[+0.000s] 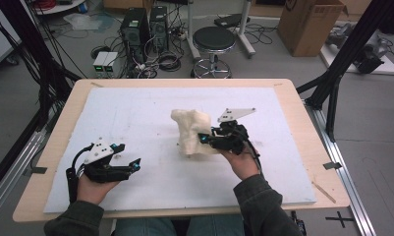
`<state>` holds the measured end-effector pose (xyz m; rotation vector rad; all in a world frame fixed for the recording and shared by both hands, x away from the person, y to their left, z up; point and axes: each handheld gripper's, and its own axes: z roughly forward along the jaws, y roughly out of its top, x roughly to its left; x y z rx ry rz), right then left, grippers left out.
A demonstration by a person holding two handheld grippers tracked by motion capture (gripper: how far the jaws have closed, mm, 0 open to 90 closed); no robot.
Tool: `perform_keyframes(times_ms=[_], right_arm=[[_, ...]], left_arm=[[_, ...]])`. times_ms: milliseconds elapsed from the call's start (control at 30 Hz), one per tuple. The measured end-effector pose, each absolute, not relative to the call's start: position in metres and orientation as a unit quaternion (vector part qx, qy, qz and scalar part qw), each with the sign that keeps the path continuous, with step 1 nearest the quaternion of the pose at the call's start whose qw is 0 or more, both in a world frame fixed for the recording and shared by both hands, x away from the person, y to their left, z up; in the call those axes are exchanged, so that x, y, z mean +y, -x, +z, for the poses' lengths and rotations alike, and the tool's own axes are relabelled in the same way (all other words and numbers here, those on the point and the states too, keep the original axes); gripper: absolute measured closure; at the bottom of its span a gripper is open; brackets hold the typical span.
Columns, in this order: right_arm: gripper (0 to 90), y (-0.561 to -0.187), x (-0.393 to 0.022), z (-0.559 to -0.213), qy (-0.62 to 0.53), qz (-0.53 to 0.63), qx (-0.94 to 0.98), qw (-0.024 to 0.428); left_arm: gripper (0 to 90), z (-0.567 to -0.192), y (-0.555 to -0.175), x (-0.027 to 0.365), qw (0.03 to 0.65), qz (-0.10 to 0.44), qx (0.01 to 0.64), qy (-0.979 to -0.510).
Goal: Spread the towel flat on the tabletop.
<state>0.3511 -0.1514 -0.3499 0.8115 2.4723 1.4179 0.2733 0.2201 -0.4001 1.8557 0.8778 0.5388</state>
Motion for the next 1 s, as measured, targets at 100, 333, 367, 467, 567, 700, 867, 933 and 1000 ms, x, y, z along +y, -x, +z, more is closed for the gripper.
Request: perform_keyframes(times_ms=[100, 333, 367, 467, 567, 700, 867, 933, 1000], right_arm=[[73.6, -0.353, -0.134, -0.357, -0.268, 0.472, 0.836, 0.083], [72.9, -0.359, -0.108, -0.381, -0.274, 0.454, 0.844, 0.074], [72.8, -0.359, -0.107, -0.385, -0.275, 0.452, 0.845, 0.077], [72.3, -0.361, -0.105, -0.396, -0.282, 0.428, 0.854, 0.087], [72.1, -0.362, -0.108, -0.404, -0.287, 0.415, 0.859, 0.091], [71.5, -0.362, -0.115, -0.415, -0.298, 0.4, 0.861, 0.096], [69.1, -0.364, -0.125, -0.424, -0.311, 0.391, 0.86, 0.1], [65.6, -0.364, -0.127, -0.426, -0.312, 0.394, 0.859, 0.099], [57.8, -0.364, -0.128, -0.426, -0.311, 0.398, 0.858, 0.095]], left_arm=[[23.0, -0.4, -0.274, 0.22, 0.488, 0.223, 0.359, -0.764], [23.6, -0.4, -0.276, 0.217, 0.488, 0.221, 0.356, -0.766], [23.6, -0.4, -0.276, 0.217, 0.488, 0.221, 0.356, -0.766], [23.6, -0.401, -0.277, 0.215, 0.487, 0.221, 0.356, -0.766], [24.1, -0.401, -0.278, 0.214, 0.487, 0.218, 0.353, -0.769], [25.4, -0.402, -0.282, 0.207, 0.486, 0.212, 0.35, -0.772], [28.7, -0.406, -0.287, 0.198, 0.479, 0.202, 0.345, -0.781], [30.5, -0.407, -0.289, 0.195, 0.48, 0.192, 0.344, -0.784], [32.8, -0.408, -0.291, 0.191, 0.477, 0.187, 0.339, -0.789]])
